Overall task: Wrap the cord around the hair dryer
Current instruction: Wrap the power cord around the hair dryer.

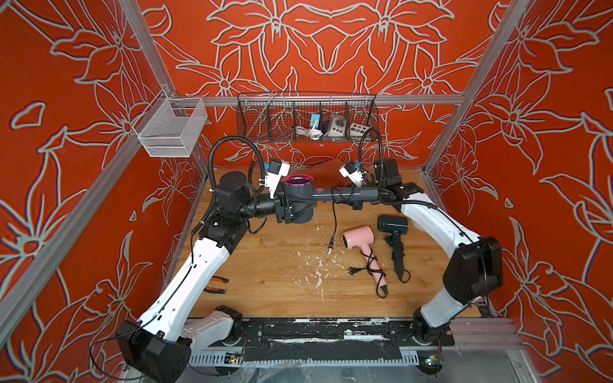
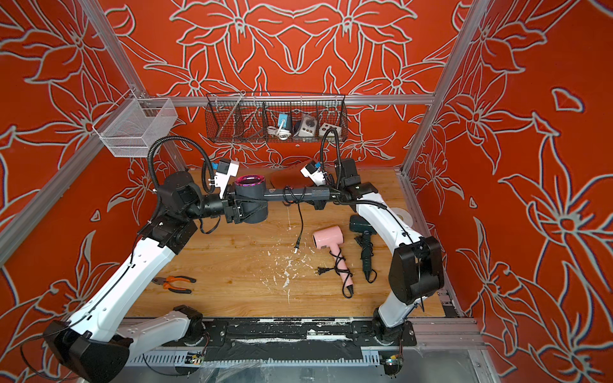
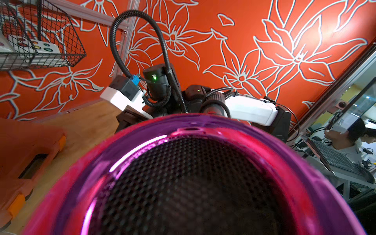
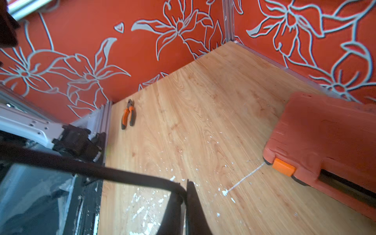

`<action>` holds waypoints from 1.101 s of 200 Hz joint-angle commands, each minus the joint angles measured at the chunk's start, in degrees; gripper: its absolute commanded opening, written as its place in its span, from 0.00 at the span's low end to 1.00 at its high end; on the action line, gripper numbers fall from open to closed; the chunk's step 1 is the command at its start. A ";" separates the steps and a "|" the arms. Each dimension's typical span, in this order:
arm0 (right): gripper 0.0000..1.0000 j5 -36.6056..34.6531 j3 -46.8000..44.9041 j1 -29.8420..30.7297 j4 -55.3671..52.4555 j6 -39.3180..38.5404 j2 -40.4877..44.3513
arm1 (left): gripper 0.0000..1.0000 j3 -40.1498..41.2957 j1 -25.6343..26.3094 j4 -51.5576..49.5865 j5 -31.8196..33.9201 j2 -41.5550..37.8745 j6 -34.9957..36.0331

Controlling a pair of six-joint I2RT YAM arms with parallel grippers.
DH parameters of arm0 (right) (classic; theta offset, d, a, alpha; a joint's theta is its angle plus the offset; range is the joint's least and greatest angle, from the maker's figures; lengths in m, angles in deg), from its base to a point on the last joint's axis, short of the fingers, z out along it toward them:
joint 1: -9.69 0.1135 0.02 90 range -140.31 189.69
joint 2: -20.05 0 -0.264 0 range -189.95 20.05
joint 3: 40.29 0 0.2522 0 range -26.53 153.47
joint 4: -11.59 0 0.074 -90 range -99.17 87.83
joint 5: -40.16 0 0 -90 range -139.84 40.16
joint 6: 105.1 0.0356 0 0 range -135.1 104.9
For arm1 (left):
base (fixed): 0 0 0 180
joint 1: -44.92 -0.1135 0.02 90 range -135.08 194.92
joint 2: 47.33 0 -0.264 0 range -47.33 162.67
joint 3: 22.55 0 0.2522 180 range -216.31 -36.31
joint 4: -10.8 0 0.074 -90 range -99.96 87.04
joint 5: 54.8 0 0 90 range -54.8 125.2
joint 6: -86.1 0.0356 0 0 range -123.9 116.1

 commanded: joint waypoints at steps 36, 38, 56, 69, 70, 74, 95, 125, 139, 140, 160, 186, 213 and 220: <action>0.01 -0.78 -4.38 1.46 9.79 5.41 -1.31 | 0.00 -2.09 -2.16 5.92 3.93 -1.98 -0.35; 0.00 -0.88 -4.49 1.47 9.95 5.52 -1.26 | 0.00 -2.03 -2.24 5.97 4.01 -1.96 -0.35; 0.00 -1.53 -5.93 2.37 11.00 6.47 -0.39 | 0.00 -1.52 -2.96 5.47 4.91 -2.17 -0.02; 0.00 -1.72 -6.95 2.96 11.14 6.63 0.26 | 0.00 -1.12 -3.40 5.08 5.48 -2.30 0.39; 0.00 -1.77 -7.03 2.99 11.11 6.62 0.28 | 0.00 -1.09 -3.45 5.09 5.55 -2.29 0.41; 0.00 -1.76 -7.27 3.14 11.13 6.66 0.51 | 0.00 -0.99 -3.55 5.07 5.68 -2.35 0.52; 0.00 -1.68 -8.09 3.84 10.77 6.62 1.21 | 0.00 -0.93 -3.83 4.27 6.31 -2.36 1.44; 0.00 -3.62 -5.65 7.25 -1.33 0.04 4.27 | 0.00 -1.24 -4.02 -5.68 10.71 -3.19 10.16; 0.00 -5.75 -3.56 9.48 -9.82 -5.16 6.49 | 0.00 -0.58 -4.53 -9.33 12.47 -3.16 13.72; 0.00 -5.94 -3.40 9.87 -10.40 -5.16 6.65 | 0.00 -0.56 -4.63 -9.54 12.60 -3.15 13.89; 0.00 -9.30 -0.15 13.04 -21.29 -10.05 10.54 | 0.00 0.61 -5.21 -14.34 15.61 -2.79 18.64; 0.00 -13.24 3.83 15.84 -32.18 -12.63 16.17 | 0.00 1.73 -6.05 -18.88 17.92 -1.54 23.47; 0.00 -15.99 10.39 17.26 -42.97 -15.28 18.17 | 0.00 2.27 -6.22 -22.10 16.74 0.53 25.85; 0.00 -16.83 12.63 17.51 -45.75 -16.19 17.90 | 0.00 2.36 -6.22 -22.64 15.80 1.33 25.84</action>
